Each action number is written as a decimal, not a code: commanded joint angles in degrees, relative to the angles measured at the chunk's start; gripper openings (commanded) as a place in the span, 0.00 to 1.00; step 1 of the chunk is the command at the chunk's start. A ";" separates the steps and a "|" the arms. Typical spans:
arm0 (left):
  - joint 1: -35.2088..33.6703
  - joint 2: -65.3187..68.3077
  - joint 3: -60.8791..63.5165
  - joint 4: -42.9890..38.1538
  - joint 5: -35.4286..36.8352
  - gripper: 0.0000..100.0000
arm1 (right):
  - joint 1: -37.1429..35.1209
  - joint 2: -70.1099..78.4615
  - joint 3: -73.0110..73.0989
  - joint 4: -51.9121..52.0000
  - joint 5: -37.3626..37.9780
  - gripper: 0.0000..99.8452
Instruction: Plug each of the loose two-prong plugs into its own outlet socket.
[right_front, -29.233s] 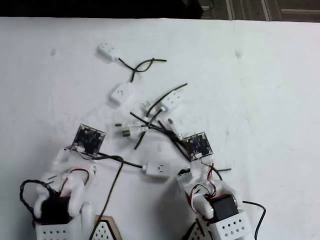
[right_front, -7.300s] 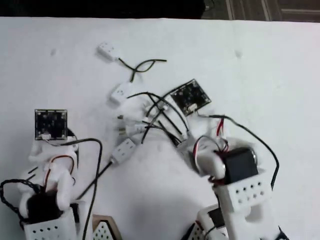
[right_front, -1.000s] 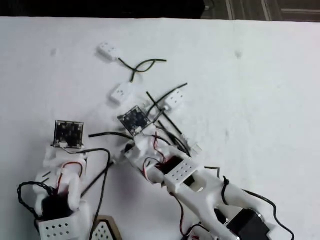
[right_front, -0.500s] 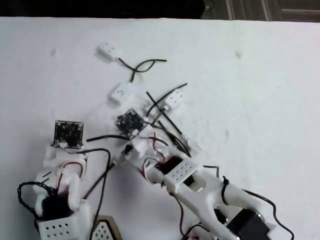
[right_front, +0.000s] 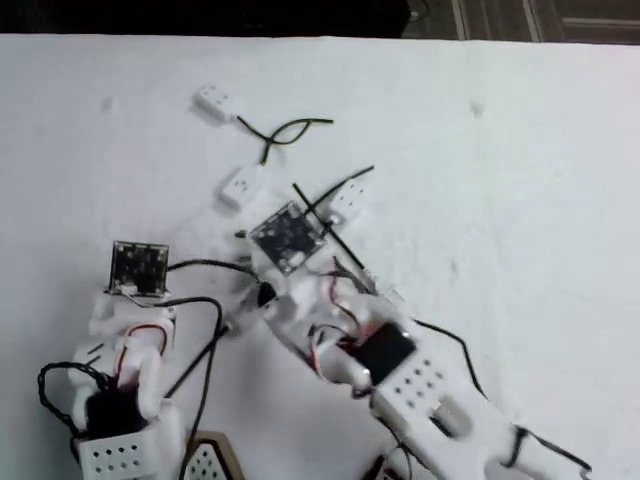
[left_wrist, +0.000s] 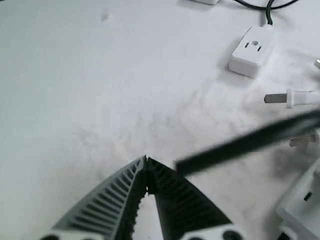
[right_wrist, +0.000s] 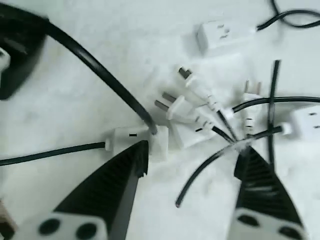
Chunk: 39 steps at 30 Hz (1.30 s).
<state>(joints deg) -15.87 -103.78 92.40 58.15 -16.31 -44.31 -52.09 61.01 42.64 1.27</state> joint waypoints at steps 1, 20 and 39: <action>3.74 -0.31 0.97 -2.20 -0.97 0.02 | 5.58 -5.14 -2.29 4.00 -0.62 0.17; 19.03 -0.04 -5.01 8.88 -8.35 0.24 | 20.79 12.97 2.29 -7.87 -5.54 0.02; 27.56 36.44 -21.36 8.35 -8.53 0.24 | 20.88 13.85 2.37 -8.04 -5.63 0.02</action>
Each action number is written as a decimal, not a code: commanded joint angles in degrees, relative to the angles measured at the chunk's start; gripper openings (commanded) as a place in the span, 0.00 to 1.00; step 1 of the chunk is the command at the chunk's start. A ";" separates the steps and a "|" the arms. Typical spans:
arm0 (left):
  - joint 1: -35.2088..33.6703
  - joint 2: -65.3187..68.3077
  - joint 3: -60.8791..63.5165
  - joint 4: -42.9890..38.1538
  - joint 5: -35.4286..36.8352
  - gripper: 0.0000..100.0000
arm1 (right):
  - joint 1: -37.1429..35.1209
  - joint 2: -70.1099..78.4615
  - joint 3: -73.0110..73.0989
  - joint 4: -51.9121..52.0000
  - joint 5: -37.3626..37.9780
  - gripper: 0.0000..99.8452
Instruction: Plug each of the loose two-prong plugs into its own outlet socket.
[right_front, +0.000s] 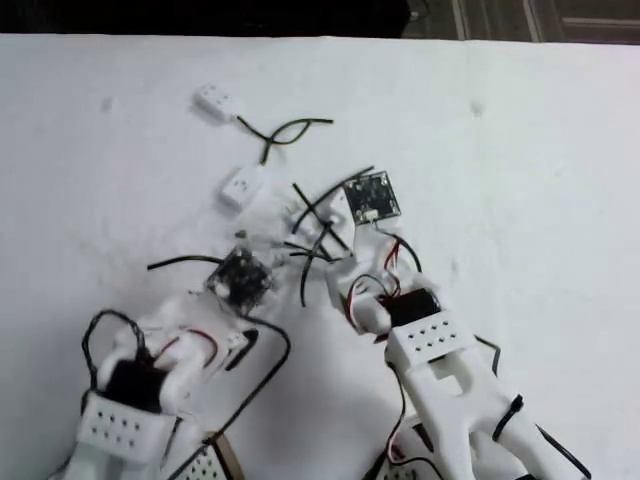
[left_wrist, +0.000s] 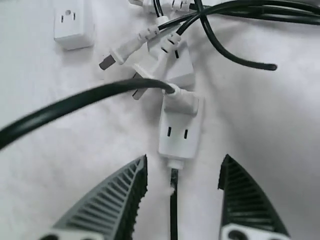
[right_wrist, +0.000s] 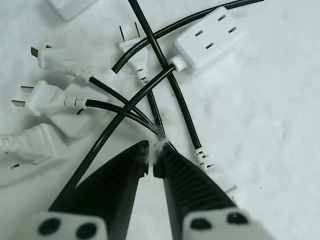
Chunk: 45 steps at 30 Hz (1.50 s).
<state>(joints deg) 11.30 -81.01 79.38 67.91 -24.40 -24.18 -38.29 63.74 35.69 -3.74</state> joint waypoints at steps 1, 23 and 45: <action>0.40 16.92 -9.85 -1.58 -0.53 0.24 | 0.75 0.04 -0.35 -1.10 -0.62 0.02; 0.92 67.30 -29.36 -13.19 -0.09 0.16 | 0.75 0.04 -0.35 -0.75 -0.44 0.02; -21.41 54.99 -42.90 -10.73 -5.98 0.02 | 0.84 0.04 -0.35 -0.75 -0.44 0.02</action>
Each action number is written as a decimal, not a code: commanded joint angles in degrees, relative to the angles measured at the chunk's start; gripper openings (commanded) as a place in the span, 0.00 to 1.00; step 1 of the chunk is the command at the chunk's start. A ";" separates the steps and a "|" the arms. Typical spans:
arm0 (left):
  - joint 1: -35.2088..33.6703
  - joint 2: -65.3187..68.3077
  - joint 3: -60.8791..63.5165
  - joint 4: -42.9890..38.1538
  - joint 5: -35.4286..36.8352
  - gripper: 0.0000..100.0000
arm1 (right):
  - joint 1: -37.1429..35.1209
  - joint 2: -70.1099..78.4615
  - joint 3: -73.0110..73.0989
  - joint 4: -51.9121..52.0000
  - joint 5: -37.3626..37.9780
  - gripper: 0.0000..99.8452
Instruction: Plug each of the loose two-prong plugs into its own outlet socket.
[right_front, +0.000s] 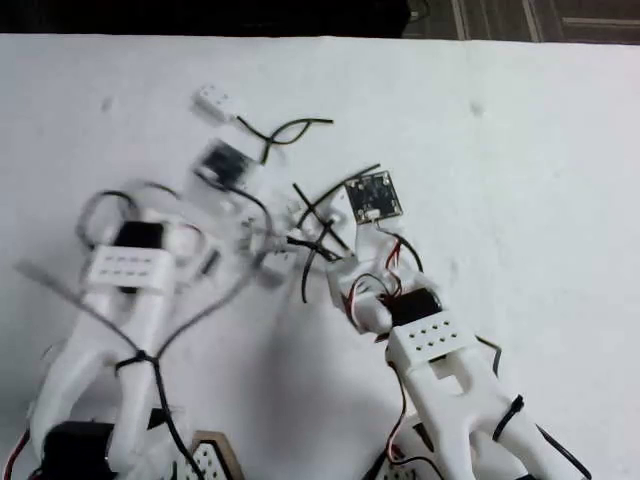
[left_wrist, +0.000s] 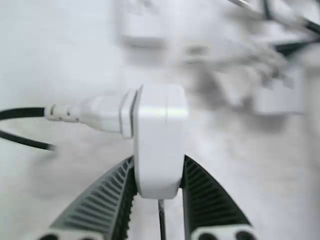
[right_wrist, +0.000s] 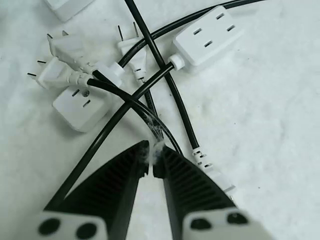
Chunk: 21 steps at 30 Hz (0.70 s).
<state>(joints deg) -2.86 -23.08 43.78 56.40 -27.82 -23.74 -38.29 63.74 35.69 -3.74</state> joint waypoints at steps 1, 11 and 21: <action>-8.57 -2.07 -8.88 0.79 -2.55 0.02 | 0.40 0.04 -0.35 -0.75 -0.44 0.02; -11.91 22.11 -27.43 0.44 -1.23 0.03 | 0.40 0.04 -0.35 -0.75 -0.44 0.02; -13.58 25.10 -40.09 11.16 4.84 0.30 | 0.40 0.04 -0.26 -0.66 -0.35 0.02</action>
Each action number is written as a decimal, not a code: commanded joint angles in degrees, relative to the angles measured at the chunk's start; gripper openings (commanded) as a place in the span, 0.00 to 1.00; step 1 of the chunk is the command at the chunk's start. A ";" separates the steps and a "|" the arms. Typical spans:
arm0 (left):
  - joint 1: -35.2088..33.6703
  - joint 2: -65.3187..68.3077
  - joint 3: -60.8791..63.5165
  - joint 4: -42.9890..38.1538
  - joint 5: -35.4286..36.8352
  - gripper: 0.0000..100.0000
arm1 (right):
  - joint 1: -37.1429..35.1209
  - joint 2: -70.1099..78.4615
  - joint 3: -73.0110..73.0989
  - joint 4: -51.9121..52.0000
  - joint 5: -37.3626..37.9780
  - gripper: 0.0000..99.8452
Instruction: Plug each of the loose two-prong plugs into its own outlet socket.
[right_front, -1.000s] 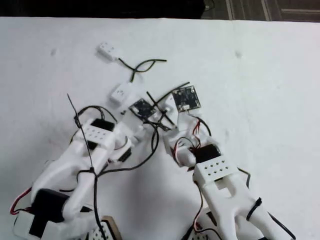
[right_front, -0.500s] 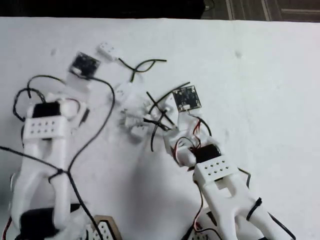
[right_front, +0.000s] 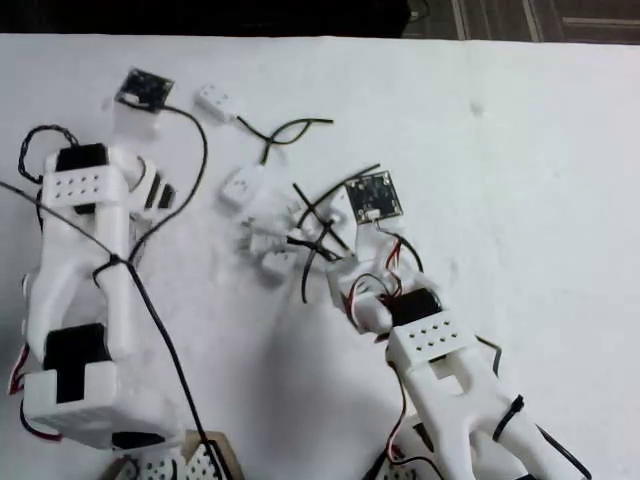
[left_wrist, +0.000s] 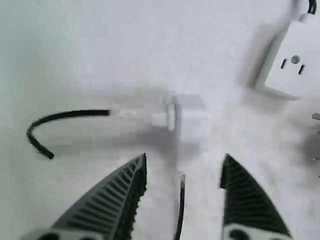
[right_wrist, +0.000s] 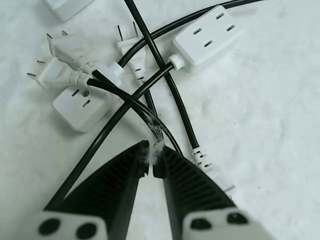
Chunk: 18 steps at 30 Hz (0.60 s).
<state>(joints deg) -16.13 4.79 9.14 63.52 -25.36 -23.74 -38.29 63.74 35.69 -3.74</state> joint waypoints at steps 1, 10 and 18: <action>-0.22 -3.47 -6.24 4.66 2.46 0.30 | 0.31 0.04 -0.26 -0.66 -0.35 0.02; 1.71 -5.49 -10.55 4.66 11.16 0.30 | 0.31 0.04 -0.26 -0.66 -0.35 0.02; 10.24 1.10 -13.19 4.31 8.79 0.30 | 0.31 0.04 -0.26 -0.66 -0.35 0.02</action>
<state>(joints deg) -10.33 3.21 0.44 68.26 -14.99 -23.74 -38.29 63.74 35.69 -3.74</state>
